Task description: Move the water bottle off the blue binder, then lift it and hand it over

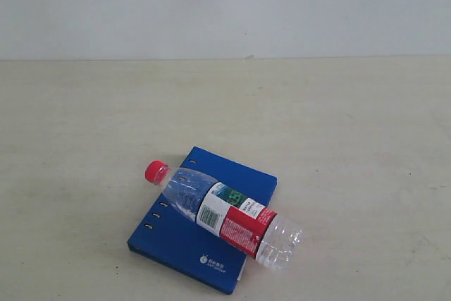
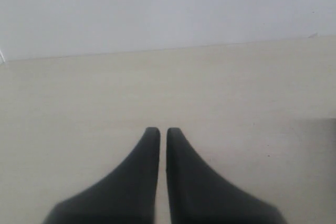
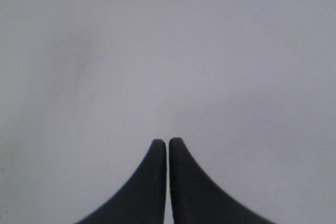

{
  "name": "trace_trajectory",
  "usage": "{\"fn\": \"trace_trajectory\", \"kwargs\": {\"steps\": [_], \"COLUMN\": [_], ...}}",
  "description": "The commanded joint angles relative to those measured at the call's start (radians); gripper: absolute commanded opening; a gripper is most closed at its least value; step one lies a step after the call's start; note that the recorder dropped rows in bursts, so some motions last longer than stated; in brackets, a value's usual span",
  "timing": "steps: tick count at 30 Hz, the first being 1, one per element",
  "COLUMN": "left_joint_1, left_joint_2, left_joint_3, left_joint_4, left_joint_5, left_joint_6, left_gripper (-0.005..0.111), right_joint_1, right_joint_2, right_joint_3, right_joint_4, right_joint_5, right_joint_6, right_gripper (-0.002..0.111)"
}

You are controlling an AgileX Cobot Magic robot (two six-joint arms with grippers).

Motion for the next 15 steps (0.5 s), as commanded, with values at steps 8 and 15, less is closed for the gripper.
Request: {"fn": "trace_trajectory", "kwargs": {"steps": [8, 15], "left_joint_1": [0.002, 0.002], "left_joint_2": [-0.004, -0.004], "left_joint_3": [0.004, 0.004], "left_joint_4": [0.0, 0.0], "left_joint_5": [-0.005, -0.003], "left_joint_6": [0.004, 0.004], "left_gripper": [0.004, 0.004], "right_joint_1": [-0.006, 0.078], "right_joint_2": [0.497, 0.833], "right_joint_3": [-0.515, -0.828], "right_joint_4": [-0.179, -0.056], "right_joint_5": [0.443, 0.943], "right_joint_6": [0.133, -0.167], "right_gripper": [0.054, 0.063]}}
